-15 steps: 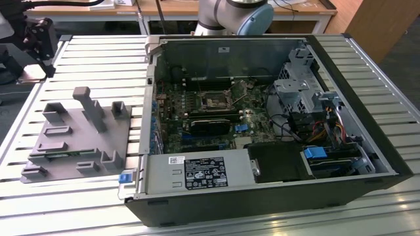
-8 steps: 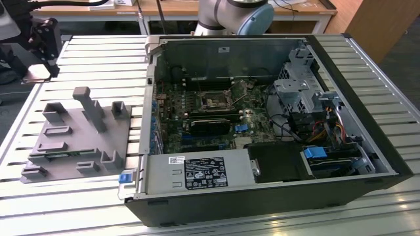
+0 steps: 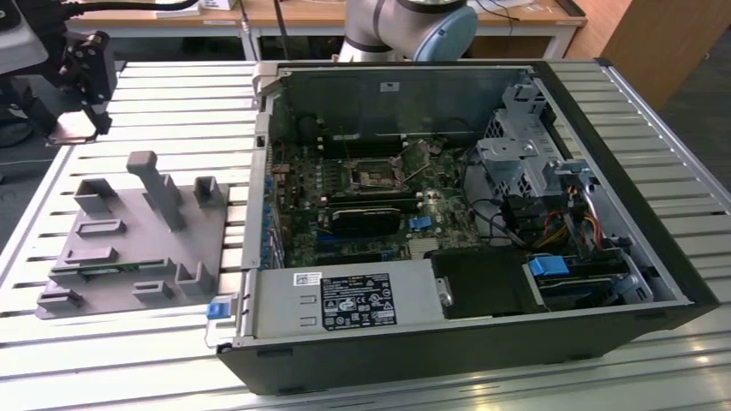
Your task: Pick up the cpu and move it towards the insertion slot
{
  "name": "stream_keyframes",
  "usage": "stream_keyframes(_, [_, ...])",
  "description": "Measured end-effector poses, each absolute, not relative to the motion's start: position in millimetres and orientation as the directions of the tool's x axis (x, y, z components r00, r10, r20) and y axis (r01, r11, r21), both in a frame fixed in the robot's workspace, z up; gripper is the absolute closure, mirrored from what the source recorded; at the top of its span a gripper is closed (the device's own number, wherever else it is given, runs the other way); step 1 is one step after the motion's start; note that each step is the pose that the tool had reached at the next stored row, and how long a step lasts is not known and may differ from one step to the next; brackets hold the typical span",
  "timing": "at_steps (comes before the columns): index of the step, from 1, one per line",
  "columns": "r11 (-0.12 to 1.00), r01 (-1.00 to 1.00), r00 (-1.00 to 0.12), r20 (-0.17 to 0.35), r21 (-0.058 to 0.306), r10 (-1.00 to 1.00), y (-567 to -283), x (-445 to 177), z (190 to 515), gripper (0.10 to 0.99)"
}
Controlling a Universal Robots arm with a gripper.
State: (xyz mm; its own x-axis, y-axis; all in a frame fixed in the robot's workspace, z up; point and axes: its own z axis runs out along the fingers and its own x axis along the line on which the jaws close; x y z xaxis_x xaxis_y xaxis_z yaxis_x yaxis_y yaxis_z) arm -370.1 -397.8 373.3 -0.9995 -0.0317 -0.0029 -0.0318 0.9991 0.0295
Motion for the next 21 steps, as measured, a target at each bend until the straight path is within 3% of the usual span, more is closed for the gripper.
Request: stream_keyframes(21, [0.999,-0.032,-0.999,-0.003,0.031,-0.032,-397.7,-344.4,373.3,0.541])
